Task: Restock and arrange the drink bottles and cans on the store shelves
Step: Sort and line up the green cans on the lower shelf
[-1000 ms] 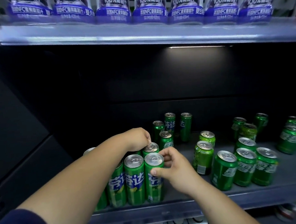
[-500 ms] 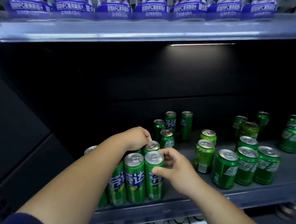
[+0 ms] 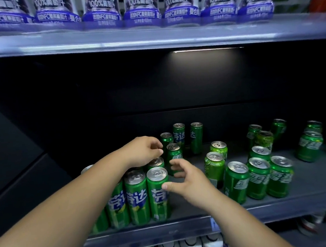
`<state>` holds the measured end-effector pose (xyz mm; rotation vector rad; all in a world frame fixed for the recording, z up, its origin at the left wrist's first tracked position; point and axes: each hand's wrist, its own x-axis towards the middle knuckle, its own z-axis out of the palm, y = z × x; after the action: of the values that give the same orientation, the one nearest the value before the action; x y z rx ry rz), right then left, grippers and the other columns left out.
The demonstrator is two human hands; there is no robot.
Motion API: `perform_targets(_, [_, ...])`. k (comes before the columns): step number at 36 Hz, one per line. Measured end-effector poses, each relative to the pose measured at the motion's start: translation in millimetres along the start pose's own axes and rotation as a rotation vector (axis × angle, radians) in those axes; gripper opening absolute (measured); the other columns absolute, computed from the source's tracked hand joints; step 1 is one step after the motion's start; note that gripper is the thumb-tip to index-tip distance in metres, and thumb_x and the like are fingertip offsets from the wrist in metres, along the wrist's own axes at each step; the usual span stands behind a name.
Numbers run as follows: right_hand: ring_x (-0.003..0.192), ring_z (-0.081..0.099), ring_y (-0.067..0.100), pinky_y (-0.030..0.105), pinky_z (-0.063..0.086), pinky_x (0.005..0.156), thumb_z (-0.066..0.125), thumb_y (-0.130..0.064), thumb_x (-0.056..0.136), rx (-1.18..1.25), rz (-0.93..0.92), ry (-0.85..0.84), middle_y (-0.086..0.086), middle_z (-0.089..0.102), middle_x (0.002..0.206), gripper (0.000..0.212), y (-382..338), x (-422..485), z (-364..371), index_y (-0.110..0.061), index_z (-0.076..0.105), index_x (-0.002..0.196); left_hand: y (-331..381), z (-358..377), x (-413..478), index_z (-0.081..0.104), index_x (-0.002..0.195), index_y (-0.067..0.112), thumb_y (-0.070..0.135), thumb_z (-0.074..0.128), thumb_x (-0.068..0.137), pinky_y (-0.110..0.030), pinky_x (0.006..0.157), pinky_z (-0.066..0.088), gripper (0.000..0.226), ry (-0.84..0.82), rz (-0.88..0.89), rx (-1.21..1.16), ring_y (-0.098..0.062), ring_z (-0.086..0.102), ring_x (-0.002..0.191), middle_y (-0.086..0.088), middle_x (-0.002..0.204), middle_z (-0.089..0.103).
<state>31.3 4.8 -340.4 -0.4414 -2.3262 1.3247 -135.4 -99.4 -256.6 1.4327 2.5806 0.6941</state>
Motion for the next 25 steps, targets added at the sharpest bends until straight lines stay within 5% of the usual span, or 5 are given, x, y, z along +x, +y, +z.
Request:
perform_targets(5, [0.111,0.061,0.004,0.032,0.052,0.098,0.088,-0.036,0.071,-0.053,-0.074,0.043,-0.009,0.063,0.128,0.062,7,1,-37,-0.029,0.061,0.127,42,12,3,0.068,0.118,0.028,0.036,0.067,0.091,-0.03,0.094,0.051,0.028,0.015,0.091,0.025,-0.008,0.065,0.103,0.009,0.112,0.07])
perform_targets(9, [0.106,0.058,-0.002,0.011,0.043,0.09,0.086,-0.037,0.072,-0.163,-0.166,0.112,-0.017,0.064,0.112,0.043,15,-6,-83,-0.037,0.063,0.108,79,38,10,0.065,0.123,0.03,0.037,0.066,0.091,-0.028,0.097,0.049,0.034,0.027,0.163,0.032,-0.007,0.062,0.11,0.009,0.12,0.067])
perform_targets(14, [0.103,0.057,0.003,0.024,0.045,0.088,0.067,-0.059,0.06,-0.297,-0.207,0.207,-0.02,0.059,0.105,0.056,43,-22,-146,-0.031,0.069,0.108,131,91,13,0.063,0.127,0.027,0.029,0.069,0.084,-0.023,0.097,0.043,0.043,0.013,0.295,-0.001,-0.008,0.057,0.112,0.005,0.121,0.065])
perform_targets(19, [0.111,0.054,0.008,0.034,0.048,0.096,0.069,-0.066,0.065,-0.474,-0.174,0.132,-0.015,0.06,0.116,0.067,85,-40,-207,-0.028,0.065,0.12,167,146,26,0.048,0.142,0.031,0.05,0.062,0.074,-0.035,0.113,0.034,0.072,0.022,0.294,0.07,-0.017,0.044,0.134,0.004,0.142,0.05])
perform_targets(25, [0.14,0.033,0.014,0.04,0.021,0.12,0.079,-0.058,0.073,-0.681,-0.104,0.093,-0.013,0.044,0.147,0.078,121,-43,-251,-0.035,0.05,0.142,198,181,39,0.034,0.149,0.034,0.06,0.059,0.073,-0.04,0.117,0.027,0.084,0.05,0.256,0.251,-0.021,0.029,0.144,0.0,0.154,0.036])
